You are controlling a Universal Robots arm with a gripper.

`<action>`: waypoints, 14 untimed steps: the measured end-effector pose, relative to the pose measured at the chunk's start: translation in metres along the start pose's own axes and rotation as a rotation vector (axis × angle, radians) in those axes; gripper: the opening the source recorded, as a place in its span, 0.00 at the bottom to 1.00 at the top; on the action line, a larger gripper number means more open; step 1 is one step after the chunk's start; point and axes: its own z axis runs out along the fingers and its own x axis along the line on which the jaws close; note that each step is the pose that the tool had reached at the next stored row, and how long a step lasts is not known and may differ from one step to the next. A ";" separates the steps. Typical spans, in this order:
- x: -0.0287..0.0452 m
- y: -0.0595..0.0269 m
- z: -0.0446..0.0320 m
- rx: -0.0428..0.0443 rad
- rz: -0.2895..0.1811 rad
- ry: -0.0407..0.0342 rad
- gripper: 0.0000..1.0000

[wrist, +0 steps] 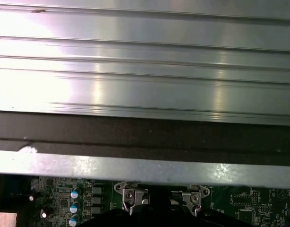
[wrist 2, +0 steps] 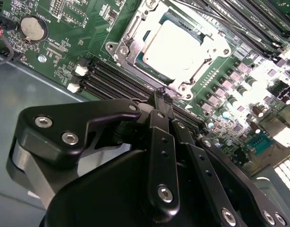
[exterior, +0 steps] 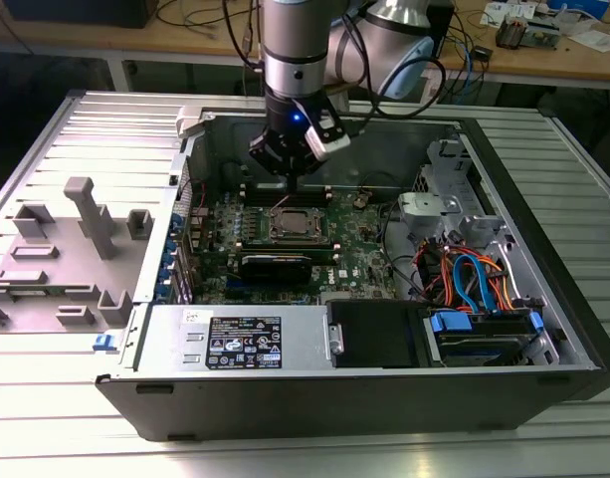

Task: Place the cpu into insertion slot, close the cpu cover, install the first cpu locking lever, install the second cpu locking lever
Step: 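Install the first cpu locking lever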

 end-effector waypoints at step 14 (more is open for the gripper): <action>-0.0131 0.0004 0.0131 0.0000 0.000 -0.0001 0.11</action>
